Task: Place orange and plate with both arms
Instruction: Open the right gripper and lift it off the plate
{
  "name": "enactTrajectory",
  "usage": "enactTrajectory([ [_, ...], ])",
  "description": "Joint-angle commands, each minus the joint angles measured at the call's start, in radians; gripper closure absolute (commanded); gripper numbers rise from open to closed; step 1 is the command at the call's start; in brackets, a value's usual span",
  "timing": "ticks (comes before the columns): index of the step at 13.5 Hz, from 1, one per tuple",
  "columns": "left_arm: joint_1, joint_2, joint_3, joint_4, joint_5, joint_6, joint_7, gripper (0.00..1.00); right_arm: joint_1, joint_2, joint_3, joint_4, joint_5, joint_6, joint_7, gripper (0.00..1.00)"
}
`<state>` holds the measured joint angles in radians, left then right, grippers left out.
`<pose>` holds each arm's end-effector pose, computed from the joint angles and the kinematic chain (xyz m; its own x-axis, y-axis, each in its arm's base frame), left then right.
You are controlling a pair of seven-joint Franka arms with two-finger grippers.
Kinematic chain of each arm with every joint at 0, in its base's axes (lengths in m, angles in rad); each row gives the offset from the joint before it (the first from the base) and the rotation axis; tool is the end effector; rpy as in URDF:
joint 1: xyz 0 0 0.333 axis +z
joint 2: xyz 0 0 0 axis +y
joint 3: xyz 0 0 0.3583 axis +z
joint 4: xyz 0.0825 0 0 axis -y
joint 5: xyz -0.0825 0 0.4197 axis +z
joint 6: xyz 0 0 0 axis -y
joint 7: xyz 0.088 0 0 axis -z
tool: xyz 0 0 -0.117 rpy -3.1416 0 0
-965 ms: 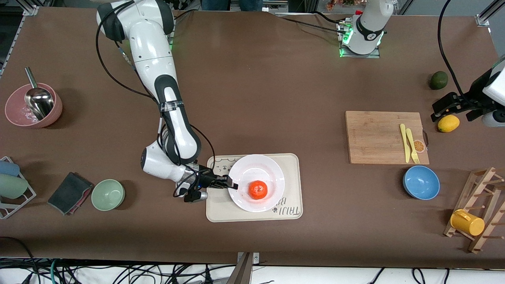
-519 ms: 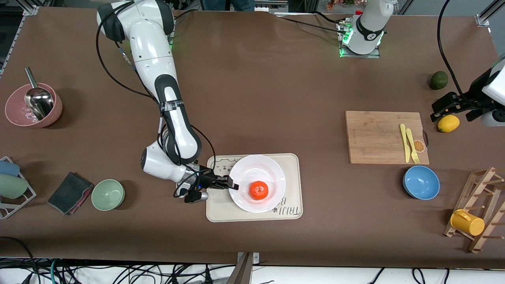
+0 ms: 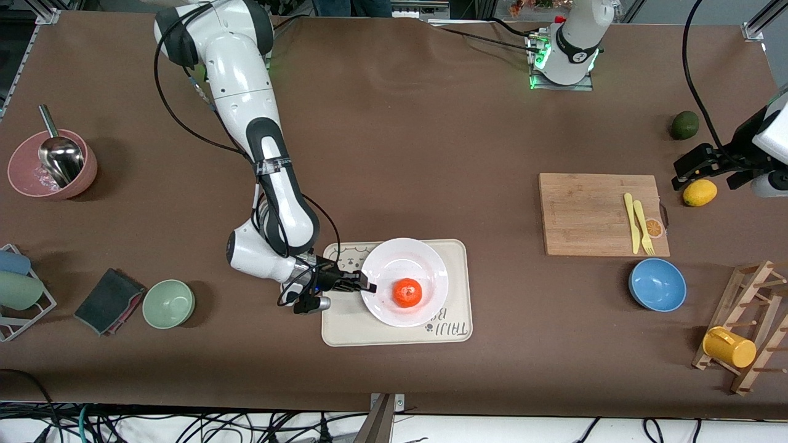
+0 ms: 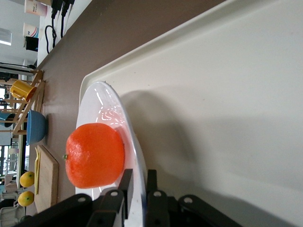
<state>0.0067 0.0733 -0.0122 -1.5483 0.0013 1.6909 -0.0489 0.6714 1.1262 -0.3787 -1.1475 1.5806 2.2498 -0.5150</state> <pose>0.6277 -0.0030 0.6348 0.9967 0.0433 0.0692 0.0432 -0.9991 0.0030 0.7578 0.3799 0.1367 0.9872 -0.0670 0.1446 0.0694 -0.6362 -0.7684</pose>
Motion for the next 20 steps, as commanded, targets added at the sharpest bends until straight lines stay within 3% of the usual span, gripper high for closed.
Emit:
enactTrajectory([
  [1,-0.005,0.008,0.003,0.022,-0.011,-0.003,0.007,0.0,0.014,0.004,-0.003,0.026,-0.049,0.034,0.01,0.0],
  [7,0.001,0.01,0.001,0.022,-0.011,-0.003,0.007,0.0,0.017,-0.066,-0.031,0.026,-0.524,0.019,0.021,0.0],
  [9,-0.004,0.01,0.001,0.022,-0.011,-0.003,0.006,0.0,0.017,-0.1,-0.064,0.026,-0.739,-0.095,0.021,0.0],
  [13,-0.004,0.008,0.001,0.022,-0.009,-0.003,0.006,0.0,0.02,-0.215,-0.149,0.028,-0.999,-0.404,0.023,0.0],
  [16,-0.007,0.008,0.001,0.023,-0.009,-0.003,0.006,0.0,0.019,-0.33,-0.201,0.026,-1.126,-0.618,0.023,0.0],
  [20,-0.005,0.01,0.001,0.022,-0.009,-0.003,0.006,0.0,0.02,-0.451,-0.366,0.026,-1.131,-0.919,0.027,0.0],
])
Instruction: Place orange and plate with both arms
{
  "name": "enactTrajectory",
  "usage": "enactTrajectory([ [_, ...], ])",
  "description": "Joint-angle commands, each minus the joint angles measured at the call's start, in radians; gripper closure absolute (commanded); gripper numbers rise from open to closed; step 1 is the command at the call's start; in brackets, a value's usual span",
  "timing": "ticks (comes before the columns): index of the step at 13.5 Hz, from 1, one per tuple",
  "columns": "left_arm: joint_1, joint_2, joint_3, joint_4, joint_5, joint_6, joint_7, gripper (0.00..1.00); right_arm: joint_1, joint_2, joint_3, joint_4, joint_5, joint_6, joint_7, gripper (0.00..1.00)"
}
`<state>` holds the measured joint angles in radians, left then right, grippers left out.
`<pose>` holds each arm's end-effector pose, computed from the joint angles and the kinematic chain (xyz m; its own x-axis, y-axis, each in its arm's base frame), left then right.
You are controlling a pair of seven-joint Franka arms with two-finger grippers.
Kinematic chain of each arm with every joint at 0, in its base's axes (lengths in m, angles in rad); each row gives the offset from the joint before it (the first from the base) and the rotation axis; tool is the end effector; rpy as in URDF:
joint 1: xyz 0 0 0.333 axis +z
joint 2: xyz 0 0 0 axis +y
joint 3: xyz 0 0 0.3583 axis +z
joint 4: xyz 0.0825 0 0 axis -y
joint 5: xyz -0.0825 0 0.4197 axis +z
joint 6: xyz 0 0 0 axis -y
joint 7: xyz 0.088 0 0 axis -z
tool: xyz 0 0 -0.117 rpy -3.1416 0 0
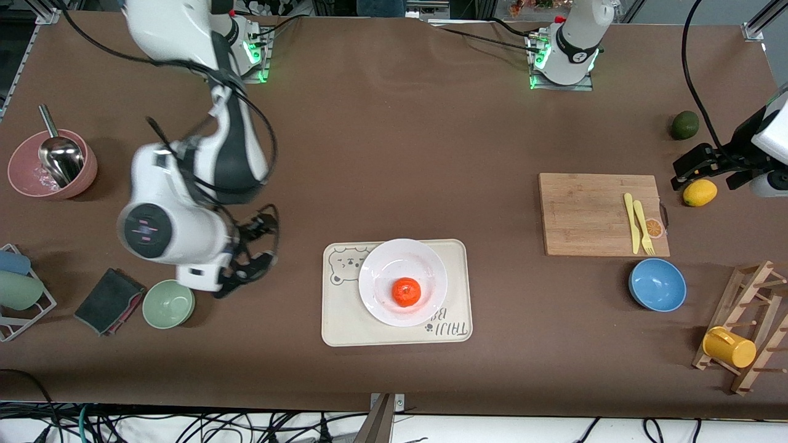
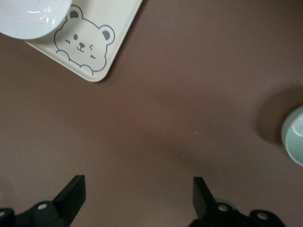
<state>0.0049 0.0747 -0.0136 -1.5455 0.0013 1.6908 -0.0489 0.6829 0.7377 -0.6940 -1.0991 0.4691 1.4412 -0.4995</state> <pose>0.6283 -0.0050 0.6353 0.9967 0.0402 0.0705 0.0400 -0.9992 0.0032 0.7341 0.2133 0.4418 0.8144 0.5406 -0.2109 0.5226 -0.8413 -0.1384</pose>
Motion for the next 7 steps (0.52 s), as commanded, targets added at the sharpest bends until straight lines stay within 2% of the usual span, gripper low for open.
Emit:
enactTrajectory([
  [1,-0.003,0.007,0.003,0.019,-0.007,-0.003,0.007,0.0,0.009,-0.075,-0.1,-0.018,-0.021,-0.187,0.015,0.0],
  [2,-0.003,0.008,0.003,0.019,-0.007,-0.003,0.007,0.0,0.015,-0.11,-0.131,-0.018,-0.024,-0.246,0.015,0.0],
  [4,-0.005,0.007,0.001,0.019,-0.009,-0.003,0.006,0.0,0.041,-0.171,-0.173,-0.016,-0.096,-0.306,0.015,0.0],
  [7,-0.005,0.007,0.001,0.021,-0.009,-0.003,0.007,0.0,0.082,-0.253,-0.176,-0.015,-0.235,-0.407,0.047,0.0],
])
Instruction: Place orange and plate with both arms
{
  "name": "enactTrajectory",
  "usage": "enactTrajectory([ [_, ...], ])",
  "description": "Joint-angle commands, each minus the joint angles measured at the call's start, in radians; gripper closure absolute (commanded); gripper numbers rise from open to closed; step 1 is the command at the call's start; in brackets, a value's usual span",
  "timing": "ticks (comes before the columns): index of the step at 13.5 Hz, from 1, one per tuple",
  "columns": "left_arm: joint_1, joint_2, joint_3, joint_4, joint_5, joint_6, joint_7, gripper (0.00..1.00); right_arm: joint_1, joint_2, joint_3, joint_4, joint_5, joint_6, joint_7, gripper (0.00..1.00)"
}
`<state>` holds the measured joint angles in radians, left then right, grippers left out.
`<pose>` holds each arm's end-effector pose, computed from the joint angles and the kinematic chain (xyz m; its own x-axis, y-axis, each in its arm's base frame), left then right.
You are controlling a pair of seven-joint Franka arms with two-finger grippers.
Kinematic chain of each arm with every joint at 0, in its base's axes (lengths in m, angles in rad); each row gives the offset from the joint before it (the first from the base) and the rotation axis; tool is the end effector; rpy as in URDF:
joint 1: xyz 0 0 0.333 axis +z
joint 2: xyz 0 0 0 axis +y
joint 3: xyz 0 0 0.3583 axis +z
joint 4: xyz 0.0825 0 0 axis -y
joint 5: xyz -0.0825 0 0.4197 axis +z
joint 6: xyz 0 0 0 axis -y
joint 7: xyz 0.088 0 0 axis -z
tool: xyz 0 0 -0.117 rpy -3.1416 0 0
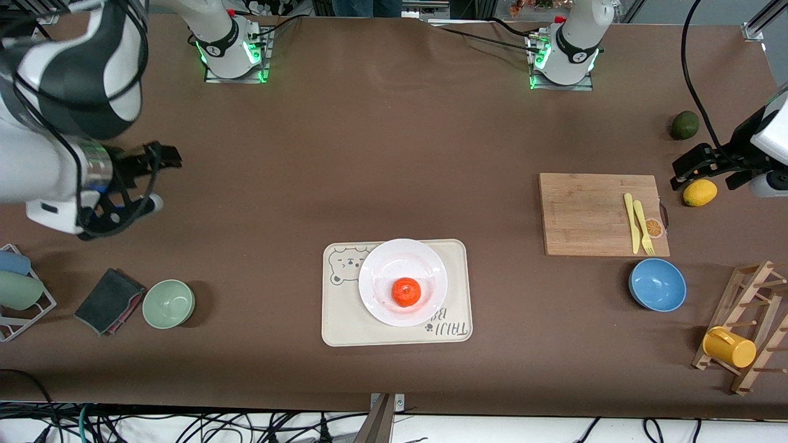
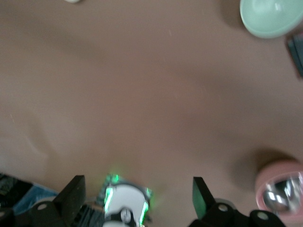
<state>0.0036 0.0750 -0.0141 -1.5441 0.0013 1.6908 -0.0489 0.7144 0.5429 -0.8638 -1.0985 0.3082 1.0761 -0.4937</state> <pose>0.6284 -0.0061 0.6359 0.9967 0.0384 0.0716 0.0382 -0.9993 0.0033 0.6619 0.1076 0.5842 0.8276 0.4038 -0.3899 0.3979 -0.9120 -0.1000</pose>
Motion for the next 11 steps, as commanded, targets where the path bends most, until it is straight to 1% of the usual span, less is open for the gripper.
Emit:
enactTrajectory([
  [1,-0.004,0.008,0.002,0.019,-0.007,-0.003,0.007,0.0,0.074,-0.084,-0.006,-0.017,-0.11,-0.054,0.053,0.0],
  [3,-0.004,0.008,0.002,0.019,-0.007,-0.003,0.006,0.0,0.095,-0.104,-0.001,-0.032,-0.144,-0.056,0.055,0.0],
  [4,-0.004,0.008,0.002,0.019,-0.007,-0.003,0.006,0.0,0.089,-0.136,0.017,-0.069,-0.15,-0.036,0.058,0.0],
  [6,-0.004,0.008,0.002,0.018,-0.007,-0.003,0.006,0.0,0.056,-0.23,0.109,-0.188,-0.205,0.043,0.099,0.0],
  [7,-0.004,0.008,0.002,0.019,-0.007,-0.003,0.006,0.0,0.006,-0.279,0.202,-0.239,-0.243,0.079,0.128,0.0],
  [9,-0.004,0.006,0.002,0.019,-0.007,-0.003,0.006,0.0,-0.134,-0.374,0.407,-0.349,-0.311,0.151,0.206,0.0],
  [11,-0.004,0.006,0.002,0.019,-0.007,-0.003,0.007,0.0,-0.299,-0.489,0.59,-0.52,-0.33,0.264,0.271,0.0],
])
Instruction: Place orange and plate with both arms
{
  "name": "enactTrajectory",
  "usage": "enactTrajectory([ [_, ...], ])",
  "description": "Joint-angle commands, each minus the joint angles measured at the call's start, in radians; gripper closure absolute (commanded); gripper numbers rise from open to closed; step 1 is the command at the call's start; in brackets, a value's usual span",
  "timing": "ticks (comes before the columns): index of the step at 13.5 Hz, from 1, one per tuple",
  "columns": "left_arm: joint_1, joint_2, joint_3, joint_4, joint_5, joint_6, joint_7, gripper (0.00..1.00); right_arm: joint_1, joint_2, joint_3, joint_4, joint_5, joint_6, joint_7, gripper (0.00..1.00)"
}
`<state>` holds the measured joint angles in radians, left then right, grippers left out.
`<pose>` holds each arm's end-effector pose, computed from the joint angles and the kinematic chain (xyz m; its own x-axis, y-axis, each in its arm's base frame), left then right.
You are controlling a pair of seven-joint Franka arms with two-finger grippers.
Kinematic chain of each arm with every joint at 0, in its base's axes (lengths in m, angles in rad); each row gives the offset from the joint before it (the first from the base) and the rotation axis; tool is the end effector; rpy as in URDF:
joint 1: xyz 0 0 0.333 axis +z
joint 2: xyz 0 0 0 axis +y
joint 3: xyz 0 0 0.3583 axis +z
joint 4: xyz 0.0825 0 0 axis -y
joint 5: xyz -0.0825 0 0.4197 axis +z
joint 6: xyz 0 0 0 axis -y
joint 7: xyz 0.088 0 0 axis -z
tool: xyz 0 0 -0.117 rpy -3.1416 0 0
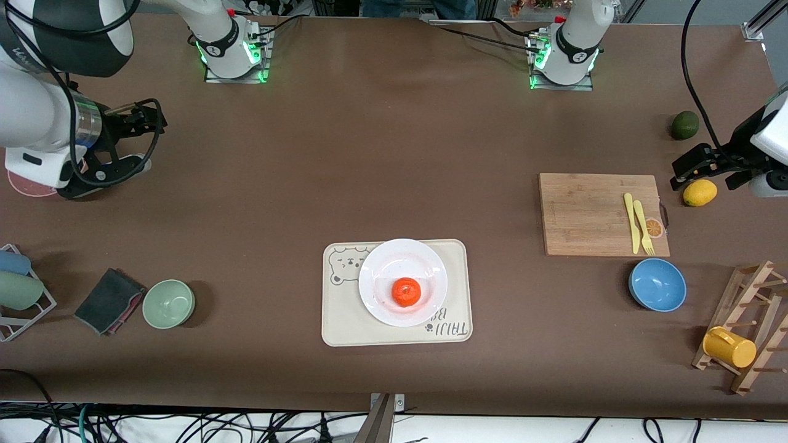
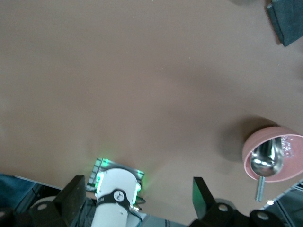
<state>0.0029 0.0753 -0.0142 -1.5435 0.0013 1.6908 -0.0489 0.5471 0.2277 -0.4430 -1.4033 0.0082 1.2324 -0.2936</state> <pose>0.6285 -0.0066 0.6360 0.9967 0.0376 0.0719 0.0374 -0.9993 0.0033 0.6085 0.0961 0.5904 0.8550 0.3564 -0.3768 0.3767 -0.9261 -0.0214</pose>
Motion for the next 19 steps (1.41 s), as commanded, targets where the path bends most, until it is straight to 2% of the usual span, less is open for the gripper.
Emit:
enactTrajectory([
  [1,-0.003,0.006,0.002,0.019,-0.007,-0.003,0.007,0.0,-0.226,-0.23,0.253,-0.312,-0.031,0.178,0.079,0.0],
  [3,-0.003,0.006,0.002,0.019,-0.007,-0.003,0.007,0.0,-0.367,-0.319,0.349,-0.468,-0.031,0.312,0.077,0.0],
  [4,-0.003,0.006,0.002,0.019,-0.009,-0.003,0.007,0.0,-0.393,-0.32,0.354,-0.471,-0.031,0.329,0.07,0.0],
  [6,-0.003,0.006,0.002,0.019,-0.007,-0.003,0.007,0.0,-0.452,-0.306,0.365,-0.421,-0.022,0.332,0.065,0.0],
  [9,-0.003,0.006,0.0,0.019,-0.009,-0.003,0.007,0.0,-0.516,-0.243,0.38,-0.272,-0.024,0.352,0.071,0.0],
  [12,-0.006,0.006,-0.003,0.017,-0.009,-0.005,-0.012,0.0,-0.552,-0.255,0.411,-0.253,-0.014,0.34,0.108,0.0],
  [14,-0.027,0.006,-0.006,0.019,-0.007,-0.007,-0.026,0.0,-0.552,-0.26,0.423,-0.252,-0.024,0.317,0.284,0.0],
  [19,-0.027,0.006,-0.003,0.017,-0.009,-0.007,-0.026,0.0,-0.559,-0.24,0.423,-0.234,-0.024,0.335,0.154,0.0],
])
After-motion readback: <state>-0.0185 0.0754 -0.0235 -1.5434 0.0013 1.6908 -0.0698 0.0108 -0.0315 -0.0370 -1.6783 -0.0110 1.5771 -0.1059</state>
